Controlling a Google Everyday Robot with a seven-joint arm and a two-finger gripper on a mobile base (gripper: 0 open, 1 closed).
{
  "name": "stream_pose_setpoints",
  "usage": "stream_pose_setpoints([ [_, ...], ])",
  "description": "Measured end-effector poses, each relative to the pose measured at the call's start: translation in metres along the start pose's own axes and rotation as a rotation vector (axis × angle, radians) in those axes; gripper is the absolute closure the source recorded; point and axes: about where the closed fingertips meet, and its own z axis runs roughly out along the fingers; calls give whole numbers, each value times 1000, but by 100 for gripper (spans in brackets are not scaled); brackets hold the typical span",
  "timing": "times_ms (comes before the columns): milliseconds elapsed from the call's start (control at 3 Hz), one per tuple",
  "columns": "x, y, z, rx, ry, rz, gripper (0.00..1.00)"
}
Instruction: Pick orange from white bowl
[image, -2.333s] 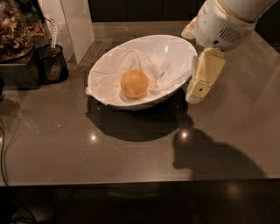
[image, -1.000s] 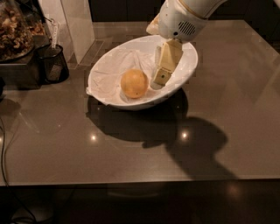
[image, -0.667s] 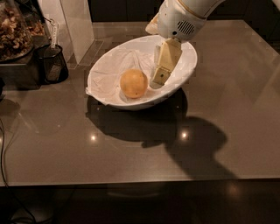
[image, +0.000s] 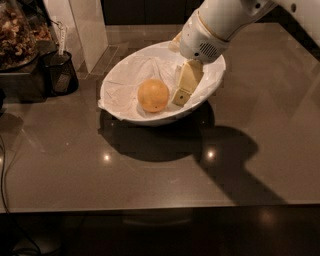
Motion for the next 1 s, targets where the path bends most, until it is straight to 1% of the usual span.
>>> stream_pose_setpoints([
  [333, 0, -1, 1, 0, -1, 1, 16],
  [667, 0, -1, 1, 0, -2, 1, 36],
  [1000, -5, -3, 1, 1, -9, -7, 40],
])
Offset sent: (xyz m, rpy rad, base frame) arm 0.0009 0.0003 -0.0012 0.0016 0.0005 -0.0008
